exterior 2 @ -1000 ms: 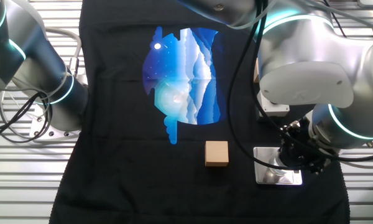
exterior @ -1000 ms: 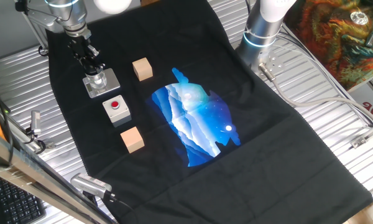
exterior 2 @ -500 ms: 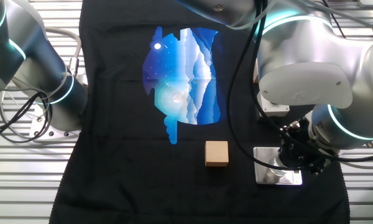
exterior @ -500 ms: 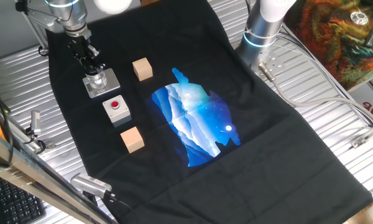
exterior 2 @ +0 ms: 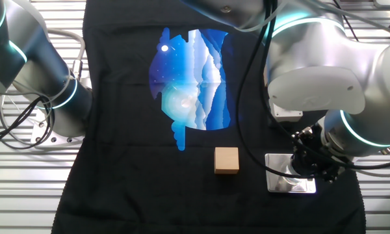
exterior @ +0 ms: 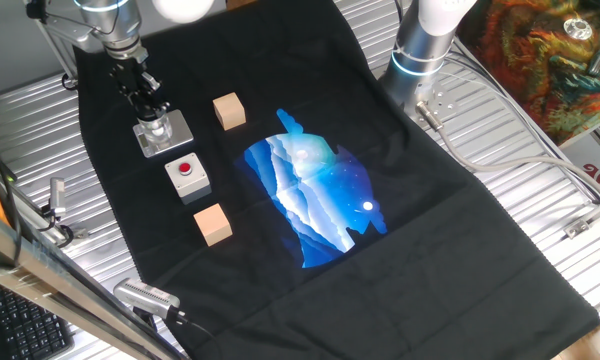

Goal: Screw the lid onto the jar

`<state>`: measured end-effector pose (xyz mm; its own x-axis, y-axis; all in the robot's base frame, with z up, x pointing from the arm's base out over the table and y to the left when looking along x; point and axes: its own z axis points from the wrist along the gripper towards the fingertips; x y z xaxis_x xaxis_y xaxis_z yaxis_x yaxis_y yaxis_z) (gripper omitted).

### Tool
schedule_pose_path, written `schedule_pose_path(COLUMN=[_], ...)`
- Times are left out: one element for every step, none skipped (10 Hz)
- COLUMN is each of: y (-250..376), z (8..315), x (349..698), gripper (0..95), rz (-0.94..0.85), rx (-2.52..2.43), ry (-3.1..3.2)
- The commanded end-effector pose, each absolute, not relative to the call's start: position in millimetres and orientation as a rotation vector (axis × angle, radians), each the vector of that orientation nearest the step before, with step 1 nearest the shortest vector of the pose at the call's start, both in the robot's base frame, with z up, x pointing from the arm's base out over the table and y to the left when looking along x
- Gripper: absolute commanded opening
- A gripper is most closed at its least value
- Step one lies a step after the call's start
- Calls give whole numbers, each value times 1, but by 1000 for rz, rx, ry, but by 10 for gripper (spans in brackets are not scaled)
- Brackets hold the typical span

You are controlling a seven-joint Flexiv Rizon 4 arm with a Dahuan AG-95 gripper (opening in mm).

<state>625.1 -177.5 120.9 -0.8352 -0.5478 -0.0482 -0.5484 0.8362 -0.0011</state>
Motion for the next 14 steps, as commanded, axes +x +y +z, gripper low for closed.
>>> schedule_pose_path(y=[-178, -178, -178, -178, -178, -178, -178, -178, -178, -178, -178, -178, -178, -178], z=[120, 120, 120, 120, 120, 119, 119, 119, 119, 119, 119, 119, 119, 119], x=[625, 625, 625, 625, 626, 626, 626, 626, 626, 626, 626, 626, 626, 626], gripper=[0, 0, 0, 0, 0, 0, 0, 0, 190, 380, 570, 570, 570, 760], rz=[21, 20, 18, 18, 11, 9, 8, 10, 9, 10, 11, 13, 14, 14], rx=[-886, -886, -884, -886, -889, -891, -893, -900, -913, -929, -933, -939, -944, -958], ry=[2962, 2959, 2954, 2954, 2944, 2939, 2936, 2931, 2926, 2920, 2918, 2916, 2913, 2907])
